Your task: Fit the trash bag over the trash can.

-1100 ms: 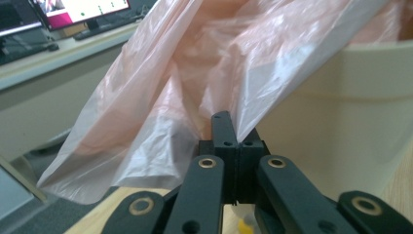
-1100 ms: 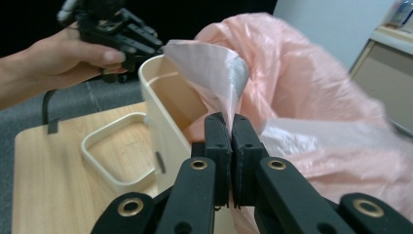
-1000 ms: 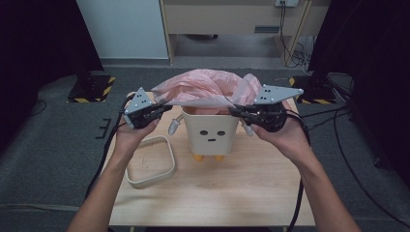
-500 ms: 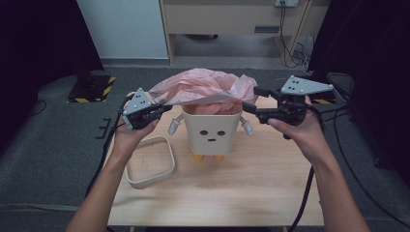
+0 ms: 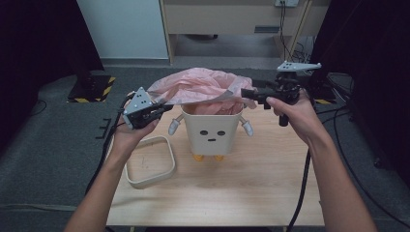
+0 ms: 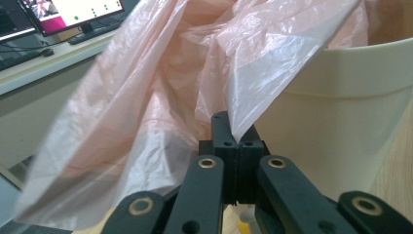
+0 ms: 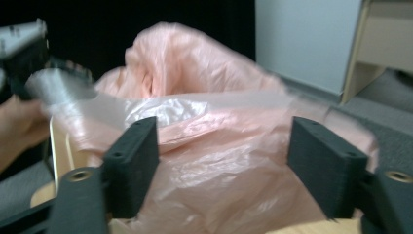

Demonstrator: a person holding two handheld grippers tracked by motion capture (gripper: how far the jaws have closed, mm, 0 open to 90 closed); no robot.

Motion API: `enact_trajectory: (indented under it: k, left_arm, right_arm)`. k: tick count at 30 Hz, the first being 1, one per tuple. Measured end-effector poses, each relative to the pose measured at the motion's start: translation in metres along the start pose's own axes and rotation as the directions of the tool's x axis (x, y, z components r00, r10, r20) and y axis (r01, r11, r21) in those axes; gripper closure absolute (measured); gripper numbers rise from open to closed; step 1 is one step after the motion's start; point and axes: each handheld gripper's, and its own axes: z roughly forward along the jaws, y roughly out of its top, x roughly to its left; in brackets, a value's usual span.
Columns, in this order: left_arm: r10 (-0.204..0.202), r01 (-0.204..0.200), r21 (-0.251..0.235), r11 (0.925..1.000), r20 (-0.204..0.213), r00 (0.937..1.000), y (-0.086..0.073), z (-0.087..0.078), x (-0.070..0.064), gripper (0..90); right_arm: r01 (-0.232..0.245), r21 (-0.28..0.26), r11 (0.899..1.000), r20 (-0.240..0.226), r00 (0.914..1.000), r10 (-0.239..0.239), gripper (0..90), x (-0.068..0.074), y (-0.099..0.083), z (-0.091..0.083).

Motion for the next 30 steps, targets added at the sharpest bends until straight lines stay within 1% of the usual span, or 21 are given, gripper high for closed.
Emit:
enact_trajectory:
  k: [3,5,6,8,10,12,14,15,16,17,18,23,26,28,29,30]
  left_arm:
    - [0.001,-0.001,0.003,1.0,0.003,1.0,0.0,0.001,0.0,89.7]
    - [0.006,-0.006,0.006,1.0,0.005,1.0,0.0,0.002,-0.001,89.7]
    - [0.003,-0.003,0.007,1.0,0.005,1.0,0.0,0.003,-0.001,89.7]
    - [0.005,-0.005,0.005,1.0,0.006,1.0,0.0,0.003,-0.002,89.7]
    - [0.004,-0.004,0.006,1.0,0.007,1.0,0.0,0.004,-0.002,89.7]
    - [0.003,-0.003,0.003,1.0,0.004,1.0,0.0,0.003,-0.002,89.7]
    - [0.004,-0.004,0.004,1.0,0.004,1.0,0.001,0.003,-0.003,89.7]
    - [0.005,-0.005,0.004,1.0,0.002,1.0,0.001,0.002,-0.003,89.7]
    - [0.007,-0.007,0.004,1.0,0.002,1.0,0.001,0.002,-0.003,89.7]
    - [0.008,-0.008,0.002,1.0,-0.006,1.0,0.002,0.001,-0.003,89.7]
    - [0.006,-0.006,-0.002,1.0,-0.009,0.9999,0.002,0.001,-0.003,89.7]
    - [0.007,-0.007,-0.019,0.9998,-0.014,0.9999,0.006,-0.005,-0.003,89.8]
    - [0.004,-0.005,-0.026,0.9996,-0.014,0.9999,0.007,-0.008,-0.004,89.8]
    - [0.012,-0.013,-0.032,0.9994,-0.013,0.9998,0.008,-0.011,-0.005,89.8]
    - [0.018,-0.019,-0.034,0.9992,-0.011,0.9998,0.009,-0.013,-0.006,89.8]
    - [0.014,-0.014,-0.038,0.9992,-0.006,0.9999,0.009,-0.014,-0.006,89.8]
  right_arm:
    - [-0.014,0.023,1.0,-0.053,0.9985,0.015,38.4,0.001,-0.005,0.003]
    - [-0.011,0.03,0.999,-0.06,0.9981,0.013,43.8,0.002,-0.008,0.003]
    - [-0.006,0.032,0.999,-0.061,0.9981,0.008,49.1,0.002,-0.009,0.003]
    - [-0.002,0.035,0.999,-0.063,0.998,0.004,55.7,0.003,-0.009,0.001]
    - [0.009,0.031,0.999,-0.054,0.9985,-0.007,61.3,0.005,-0.009,-0.001]
    - [0.024,0.02,1.0,-0.03,0.9993,-0.023,64.3,0.008,-0.007,-0.004]
    - [0.044,0.012,0.999,-0.009,0.999,-0.044,71.2,0.01,-0.006,-0.008]
    - [0.05,0.009,0.999,-0.003,0.9988,-0.05,72.2,0.011,-0.006,-0.01]
    - [0.053,0.006,0.999,0.002,0.9986,-0.053,76.0,0.012,-0.006,-0.011]
    - [0.062,0.001,0.998,0.011,0.998,-0.062,79.0,0.013,-0.007,-0.013]
    - [0.057,-0.006,0.998,0.013,0.9983,-0.057,80.1,0.013,-0.007,-0.016]
    - [0.069,-0.034,0.997,0.029,0.9973,-0.068,84.3,0.016,-0.007,-0.029]
    - [0.072,-0.062,0.995,0.024,0.9972,-0.07,85.6,0.02,-0.01,-0.039]
    - [0.081,-0.063,0.995,0.021,0.9966,-0.08,87.8,0.023,-0.013,-0.043]
    - [0.09,-0.06,0.994,0.01,0.9959,-0.09,88.3,0.025,-0.015,-0.045]
    - [0.096,-0.061,0.994,0.003,0.9954,-0.096,88.3,0.027,-0.018,-0.047]
